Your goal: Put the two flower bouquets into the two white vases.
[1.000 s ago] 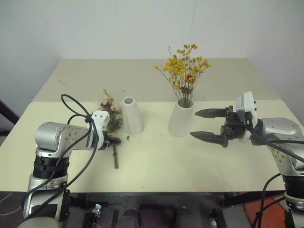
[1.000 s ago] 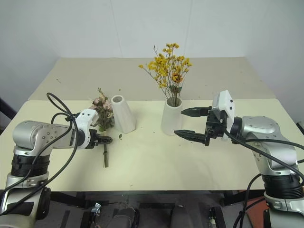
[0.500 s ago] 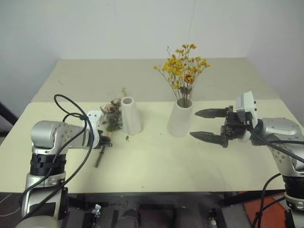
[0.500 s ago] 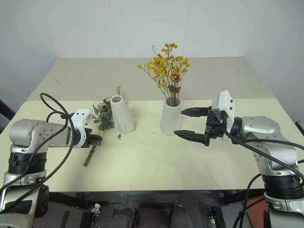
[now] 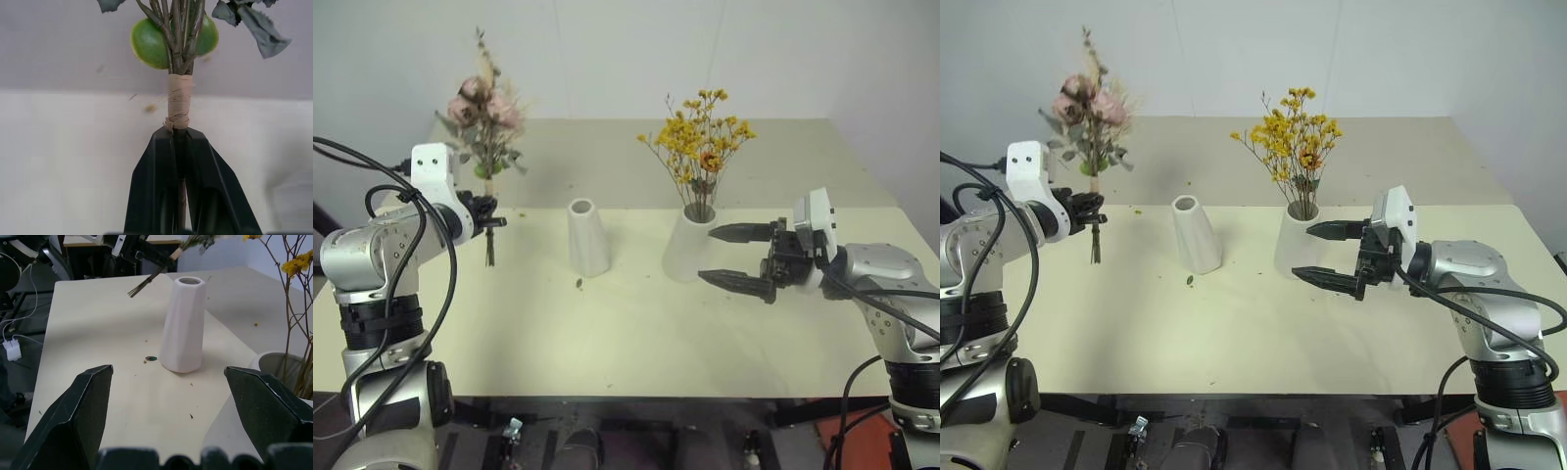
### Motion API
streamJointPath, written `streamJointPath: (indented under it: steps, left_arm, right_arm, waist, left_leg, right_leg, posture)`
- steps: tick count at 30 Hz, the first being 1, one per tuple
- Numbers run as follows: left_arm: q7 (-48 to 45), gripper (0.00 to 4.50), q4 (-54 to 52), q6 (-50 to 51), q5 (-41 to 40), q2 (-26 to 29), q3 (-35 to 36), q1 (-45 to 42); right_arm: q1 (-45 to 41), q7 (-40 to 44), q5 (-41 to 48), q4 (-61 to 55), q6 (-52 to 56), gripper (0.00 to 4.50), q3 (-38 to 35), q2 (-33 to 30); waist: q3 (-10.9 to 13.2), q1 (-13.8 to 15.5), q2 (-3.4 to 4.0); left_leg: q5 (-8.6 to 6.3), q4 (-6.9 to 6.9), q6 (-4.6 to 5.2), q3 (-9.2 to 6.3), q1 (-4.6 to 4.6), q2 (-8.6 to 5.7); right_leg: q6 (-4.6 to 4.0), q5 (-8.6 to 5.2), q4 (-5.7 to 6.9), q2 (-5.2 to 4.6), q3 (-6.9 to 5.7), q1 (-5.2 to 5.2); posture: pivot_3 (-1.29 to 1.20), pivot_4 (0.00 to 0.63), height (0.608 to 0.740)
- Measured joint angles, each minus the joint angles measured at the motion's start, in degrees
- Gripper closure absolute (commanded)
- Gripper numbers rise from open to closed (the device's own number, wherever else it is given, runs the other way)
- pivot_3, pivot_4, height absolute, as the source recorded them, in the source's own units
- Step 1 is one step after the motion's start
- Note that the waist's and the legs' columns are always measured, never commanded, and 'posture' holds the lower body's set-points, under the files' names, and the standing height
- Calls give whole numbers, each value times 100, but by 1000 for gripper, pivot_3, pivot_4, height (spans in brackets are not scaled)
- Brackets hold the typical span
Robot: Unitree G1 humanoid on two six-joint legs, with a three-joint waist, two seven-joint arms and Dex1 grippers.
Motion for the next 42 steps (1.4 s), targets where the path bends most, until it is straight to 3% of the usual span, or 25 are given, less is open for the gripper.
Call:
streamJointPath:
  steps: [7,15,21,30,42]
  left_arm:
    - [-1572,4486,191,-1805,-293,-47,-20,-74]
    - [-2841,4486,1157,-2087,-772,5,-34,-857]
    - [-3353,4486,1635,-1948,-1063,-133,-46,-1040]
    - [-3993,4486,2282,-3067,-1008,-789,-186,-1127]
    - [-4194,4486,2555,-3715,-801,-1004,-297,-1145]
  right_arm:
    - [71,-590,-12,-397,151,200,-6,163]
    - [230,-1228,-96,-713,226,200,-11,177]
    - [320,-1401,-111,-800,244,200,-11,241]
    - [346,-1566,-106,-895,244,200,-11,292]
    - [508,-1679,-11,-1094,246,200,-15,322]
  waist:
    - [0,-30,0]
    - [0,-29,-1]
    - [0,-67,-1]
    - [0,-75,-2]
    - [0,-108,-2]
  left_leg:
    - [0,0,0,2,3,0]
    - [0,2,2,1,1,0]
    - [1,4,3,1,3,0]
    - [1,8,3,1,0,0]
    - [1,11,3,0,1,0]
  right_leg:
    - [0,0,2,0,1,1]
    - [1,0,1,1,-5,4]
    - [1,0,5,2,-5,5]
    - [1,0,2,2,-5,5]
    - [1,0,4,3,-5,6]
  posture:
    - [0,150,740]
    - [0,150,740]
    - [0,150,740]
    - [0,150,740]
    - [0,150,740]
